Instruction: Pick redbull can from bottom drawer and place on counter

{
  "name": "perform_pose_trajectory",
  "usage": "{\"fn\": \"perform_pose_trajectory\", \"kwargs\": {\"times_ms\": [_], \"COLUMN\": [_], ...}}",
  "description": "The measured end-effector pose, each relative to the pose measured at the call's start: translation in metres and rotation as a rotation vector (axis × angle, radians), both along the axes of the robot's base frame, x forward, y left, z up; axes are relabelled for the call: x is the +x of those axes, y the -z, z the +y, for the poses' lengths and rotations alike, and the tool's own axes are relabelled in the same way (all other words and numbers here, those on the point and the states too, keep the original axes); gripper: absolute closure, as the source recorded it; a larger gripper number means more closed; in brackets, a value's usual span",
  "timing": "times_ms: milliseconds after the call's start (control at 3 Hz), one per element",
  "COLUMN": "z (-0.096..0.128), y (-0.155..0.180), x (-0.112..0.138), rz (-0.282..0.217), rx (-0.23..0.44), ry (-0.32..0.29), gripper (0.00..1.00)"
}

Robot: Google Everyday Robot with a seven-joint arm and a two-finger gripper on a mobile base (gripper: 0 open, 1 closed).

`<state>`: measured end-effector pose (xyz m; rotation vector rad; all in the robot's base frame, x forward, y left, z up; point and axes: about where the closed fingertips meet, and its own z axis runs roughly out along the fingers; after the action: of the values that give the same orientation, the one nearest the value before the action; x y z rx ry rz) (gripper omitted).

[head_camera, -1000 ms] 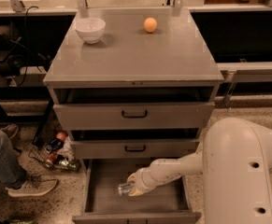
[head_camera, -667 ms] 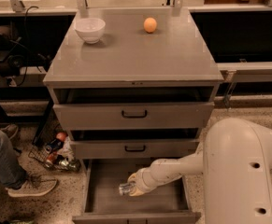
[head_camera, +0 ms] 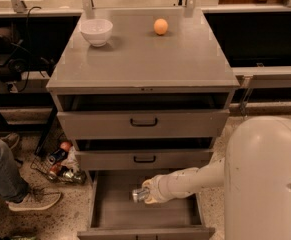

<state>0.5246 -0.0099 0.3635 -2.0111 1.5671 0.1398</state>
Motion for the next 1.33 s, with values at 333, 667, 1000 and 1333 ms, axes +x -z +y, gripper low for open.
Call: {"fn": "perform_pose_trajectory", "kwargs": {"times_ms": [333,667,1000,1333], "z": [-0.026,-0.038,-0.036,-0.044], "y": [-0.059,-0.114,-0.132,-0.157], "x": [-0.003,-0.011,-0.008,-0.009], "rz": [-0.139,-0.235,-0.268,-0.336], "rx": [-0.062,-0.093,-0.088,-0.071], "ry": [-0.014,-0.045,-0.052,-0.060], "gripper": [1.00,1.00,1.00,1.00]}}
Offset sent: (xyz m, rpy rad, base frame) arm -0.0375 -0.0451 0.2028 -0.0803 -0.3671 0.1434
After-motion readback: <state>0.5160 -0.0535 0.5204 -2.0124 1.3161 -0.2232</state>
